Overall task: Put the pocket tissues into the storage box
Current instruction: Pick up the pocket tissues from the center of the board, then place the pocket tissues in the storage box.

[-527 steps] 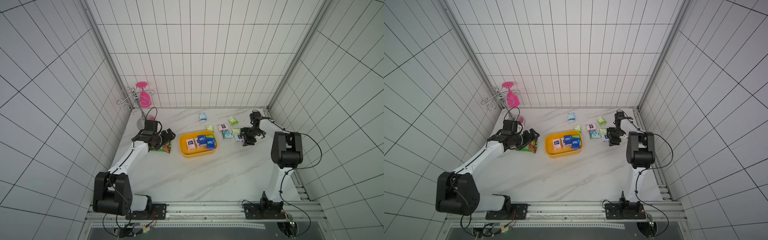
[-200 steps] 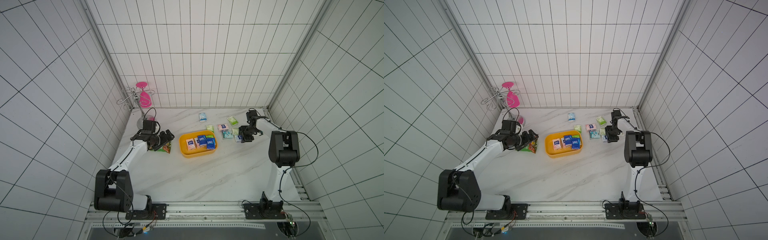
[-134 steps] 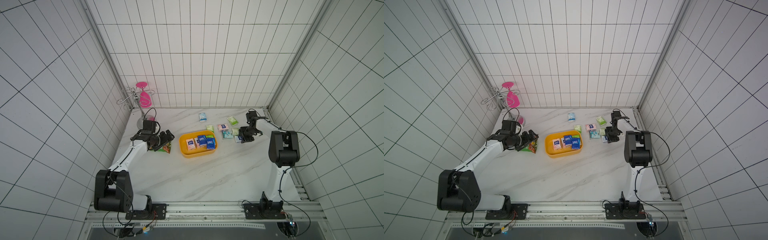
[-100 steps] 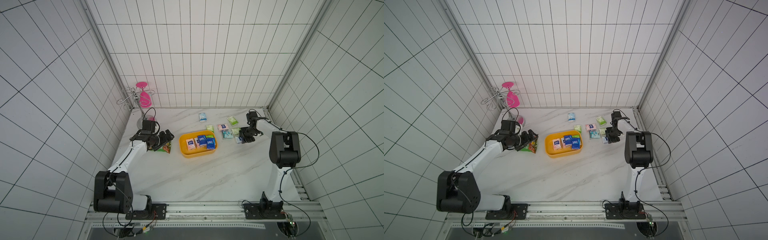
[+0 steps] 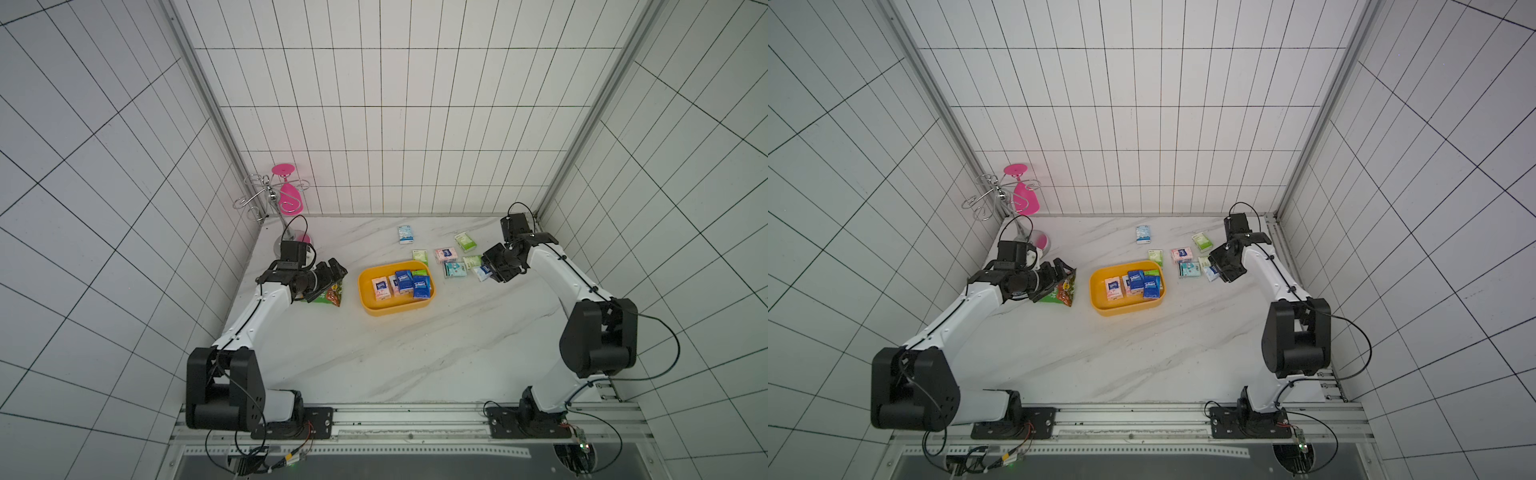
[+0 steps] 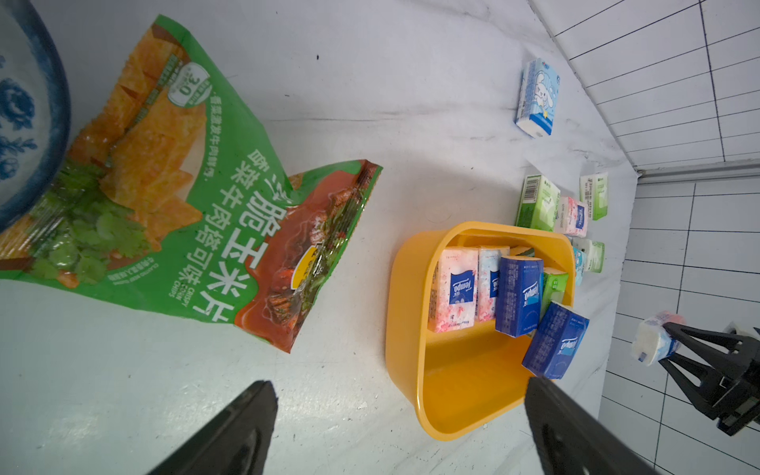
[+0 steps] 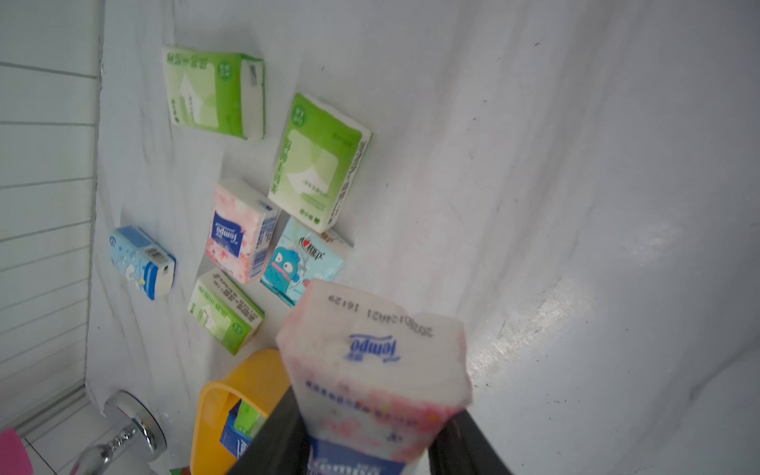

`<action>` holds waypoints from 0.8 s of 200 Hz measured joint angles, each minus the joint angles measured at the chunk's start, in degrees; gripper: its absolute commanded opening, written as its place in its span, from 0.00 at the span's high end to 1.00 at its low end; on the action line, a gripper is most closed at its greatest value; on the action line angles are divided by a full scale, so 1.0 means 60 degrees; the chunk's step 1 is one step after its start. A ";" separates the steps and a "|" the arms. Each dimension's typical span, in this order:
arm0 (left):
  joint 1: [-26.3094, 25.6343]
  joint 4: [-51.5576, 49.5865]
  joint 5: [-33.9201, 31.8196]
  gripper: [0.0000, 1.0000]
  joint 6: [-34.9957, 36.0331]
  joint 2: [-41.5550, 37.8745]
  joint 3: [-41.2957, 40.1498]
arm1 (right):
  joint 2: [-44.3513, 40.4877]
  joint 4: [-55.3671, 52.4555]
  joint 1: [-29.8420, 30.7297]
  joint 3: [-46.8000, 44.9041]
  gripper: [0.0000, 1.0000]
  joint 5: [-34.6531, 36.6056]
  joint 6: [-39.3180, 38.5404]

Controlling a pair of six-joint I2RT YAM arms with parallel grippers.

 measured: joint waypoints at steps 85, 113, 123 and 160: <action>0.0299 0.0087 0.0605 0.03 -0.0284 0.0007 -0.0339 | 0.1180 -0.0375 0.3118 0.2947 0.57 -0.0557 -0.3271; 0.0459 0.0080 0.0718 0.03 -0.0368 -0.0058 -0.0747 | 0.2346 -0.0849 0.3898 0.4204 0.56 -0.0922 -0.4073; 0.0535 0.0062 0.0772 0.02 -0.0401 -0.0098 -0.0867 | 0.2863 -0.1067 0.4164 0.4688 0.56 -0.1009 -0.4346; 0.0761 -0.0062 0.0863 0.02 -0.0397 -0.0288 -0.0987 | 0.4510 -0.1818 0.4907 0.6229 0.55 -0.1202 -0.5009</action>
